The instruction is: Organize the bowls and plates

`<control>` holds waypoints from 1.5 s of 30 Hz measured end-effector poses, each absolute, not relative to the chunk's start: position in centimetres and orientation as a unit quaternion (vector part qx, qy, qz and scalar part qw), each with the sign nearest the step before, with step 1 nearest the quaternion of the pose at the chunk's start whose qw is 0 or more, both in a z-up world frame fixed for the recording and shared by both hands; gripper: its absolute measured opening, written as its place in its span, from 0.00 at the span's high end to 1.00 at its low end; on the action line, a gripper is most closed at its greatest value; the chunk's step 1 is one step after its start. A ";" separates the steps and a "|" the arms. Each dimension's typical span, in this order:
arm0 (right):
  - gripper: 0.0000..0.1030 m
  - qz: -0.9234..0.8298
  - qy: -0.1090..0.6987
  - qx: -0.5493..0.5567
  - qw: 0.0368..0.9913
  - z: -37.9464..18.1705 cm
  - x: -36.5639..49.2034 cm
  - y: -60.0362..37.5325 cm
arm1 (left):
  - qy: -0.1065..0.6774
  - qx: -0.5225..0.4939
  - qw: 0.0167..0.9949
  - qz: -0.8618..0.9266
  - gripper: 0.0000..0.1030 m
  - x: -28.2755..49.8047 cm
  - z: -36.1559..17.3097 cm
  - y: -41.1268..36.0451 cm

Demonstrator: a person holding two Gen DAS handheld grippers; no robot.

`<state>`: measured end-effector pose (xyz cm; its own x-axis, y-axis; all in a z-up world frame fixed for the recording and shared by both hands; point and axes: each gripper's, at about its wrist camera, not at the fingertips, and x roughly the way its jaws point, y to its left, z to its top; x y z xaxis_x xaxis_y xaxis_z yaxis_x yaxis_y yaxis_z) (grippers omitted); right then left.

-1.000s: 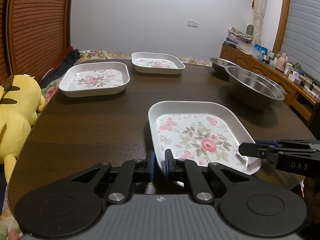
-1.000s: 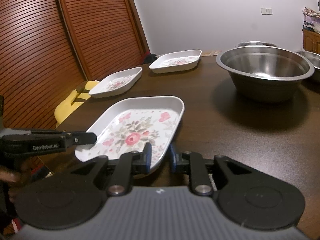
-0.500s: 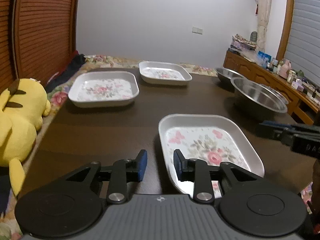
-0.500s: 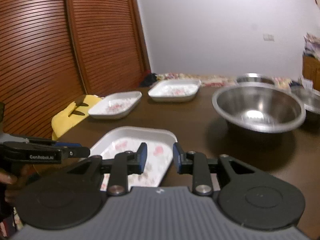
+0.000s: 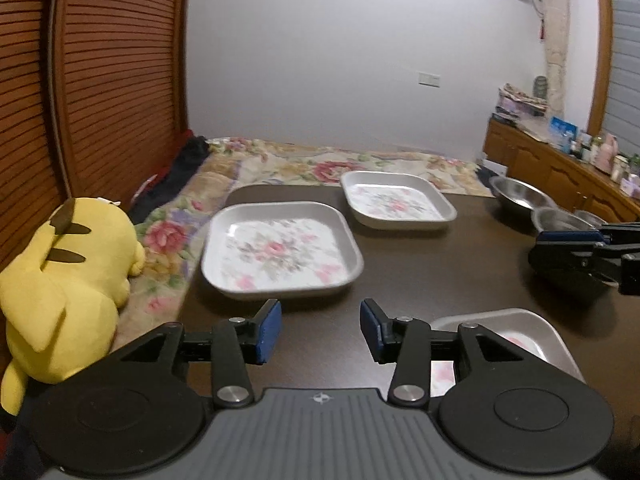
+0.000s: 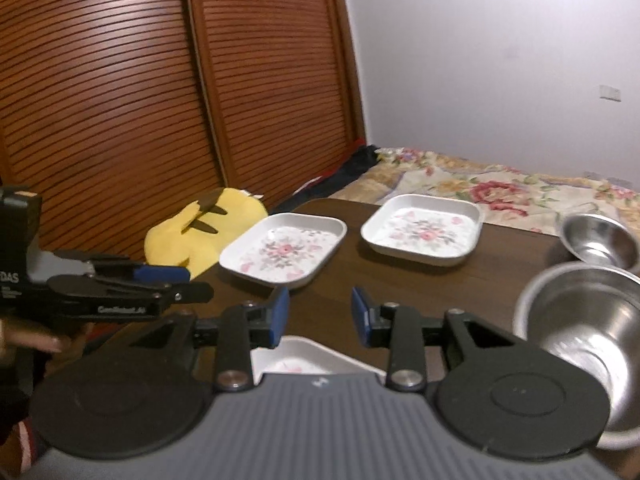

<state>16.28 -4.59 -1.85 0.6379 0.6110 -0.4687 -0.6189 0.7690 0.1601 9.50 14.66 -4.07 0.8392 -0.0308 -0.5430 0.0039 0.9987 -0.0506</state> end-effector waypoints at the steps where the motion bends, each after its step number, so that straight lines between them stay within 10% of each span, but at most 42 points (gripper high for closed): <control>1: 0.65 0.344 0.261 -0.009 0.902 -1.8 16.8 -4.1 | 0.283 -0.024 0.959 -0.006 0.51 9.9 -4.0 15.0; 16: 0.52 0.362 0.330 -0.031 0.871 -3.1 25.3 3.3 | 0.305 -0.046 0.951 0.015 0.43 18.2 -5.6 21.8; 29: 0.55 0.353 0.383 -0.039 0.853 -6.0 28.4 5.5 | 0.320 -0.074 0.945 -0.002 0.61 20.9 -7.3 24.0; 45: 0.82 0.358 0.396 -0.037 0.845 -6.7 28.8 6.1 | 0.325 -0.091 0.941 -0.006 0.84 20.8 -8.3 24.5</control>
